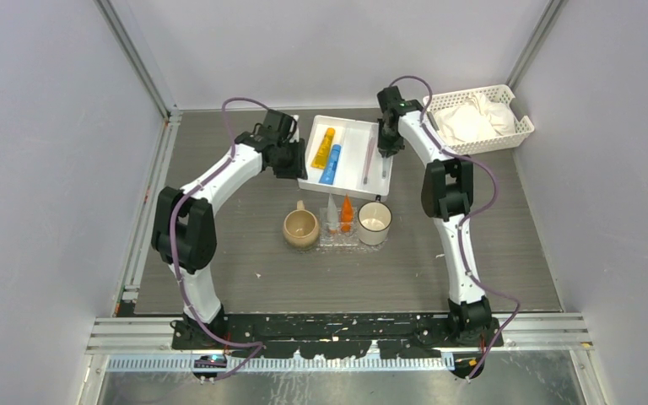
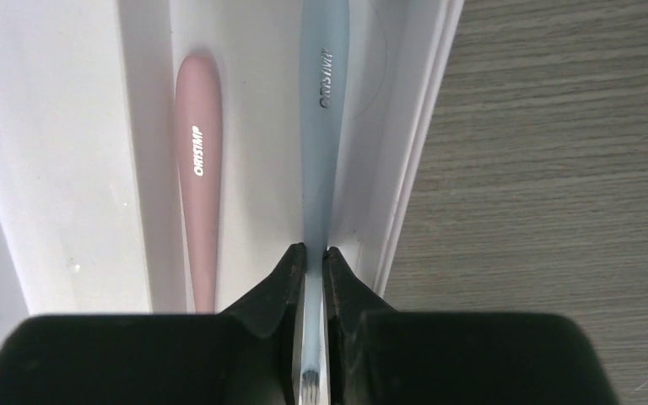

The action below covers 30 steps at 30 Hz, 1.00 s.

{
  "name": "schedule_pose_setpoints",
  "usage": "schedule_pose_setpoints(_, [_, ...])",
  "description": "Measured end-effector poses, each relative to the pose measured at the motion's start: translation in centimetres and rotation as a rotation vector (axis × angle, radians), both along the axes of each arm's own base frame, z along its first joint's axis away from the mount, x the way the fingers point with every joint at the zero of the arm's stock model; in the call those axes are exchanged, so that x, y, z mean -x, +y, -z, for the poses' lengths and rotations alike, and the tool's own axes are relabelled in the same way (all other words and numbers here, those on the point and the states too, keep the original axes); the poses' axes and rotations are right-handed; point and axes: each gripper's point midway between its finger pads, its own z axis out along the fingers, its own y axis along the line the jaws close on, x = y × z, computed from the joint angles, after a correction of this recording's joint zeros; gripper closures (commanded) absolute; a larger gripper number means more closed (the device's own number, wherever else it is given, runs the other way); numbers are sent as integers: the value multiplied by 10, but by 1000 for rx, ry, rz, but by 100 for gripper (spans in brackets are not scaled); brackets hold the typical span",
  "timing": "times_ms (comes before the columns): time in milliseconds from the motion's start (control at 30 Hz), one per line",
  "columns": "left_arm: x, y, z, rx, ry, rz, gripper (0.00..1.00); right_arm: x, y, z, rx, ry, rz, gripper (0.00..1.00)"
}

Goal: Prepare toiletry sets of a toothbrush and toothpaste on the tray

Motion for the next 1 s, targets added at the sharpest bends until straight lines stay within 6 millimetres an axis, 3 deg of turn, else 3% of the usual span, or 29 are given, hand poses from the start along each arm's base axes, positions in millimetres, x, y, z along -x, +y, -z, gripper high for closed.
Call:
schedule_pose_setpoints(133, [5,2,1,0,6,-3,66,-3,-2,-25,-29,-39,-8,95])
schedule_pose_setpoints(200, [8,4,0,-1,6,-6,66,-5,0,-56,-54,-90,-14,96])
schedule_pose_setpoints(333, [14,8,-5,-2,-2,-10,66,1,3,-147,-122,-244,-24,98])
schedule_pose_setpoints(433, [18,10,-12,2,-18,-13,66,28,4,-216,-189,-337,-35,99])
schedule_pose_setpoints(533, [25,14,-15,2,-26,-16,66,67,4,-253,-248,-358,-44,99])
schedule_pose_setpoints(633, [36,19,-16,1,-25,-18,66,122,6,-254,-290,-293,-52,99])
schedule_pose_setpoints(700, [45,23,-16,3,-23,-19,66,158,9,-240,-288,-223,-58,99])
schedule_pose_setpoints(833, [60,28,-19,14,-25,-18,66,235,15,-193,-244,-9,-104,99])
schedule_pose_setpoints(933, [67,30,-23,24,-30,-17,65,278,10,-173,-208,123,-120,99])
schedule_pose_setpoints(1000, [70,30,-23,30,-28,-18,65,297,5,-170,-201,177,-121,99])
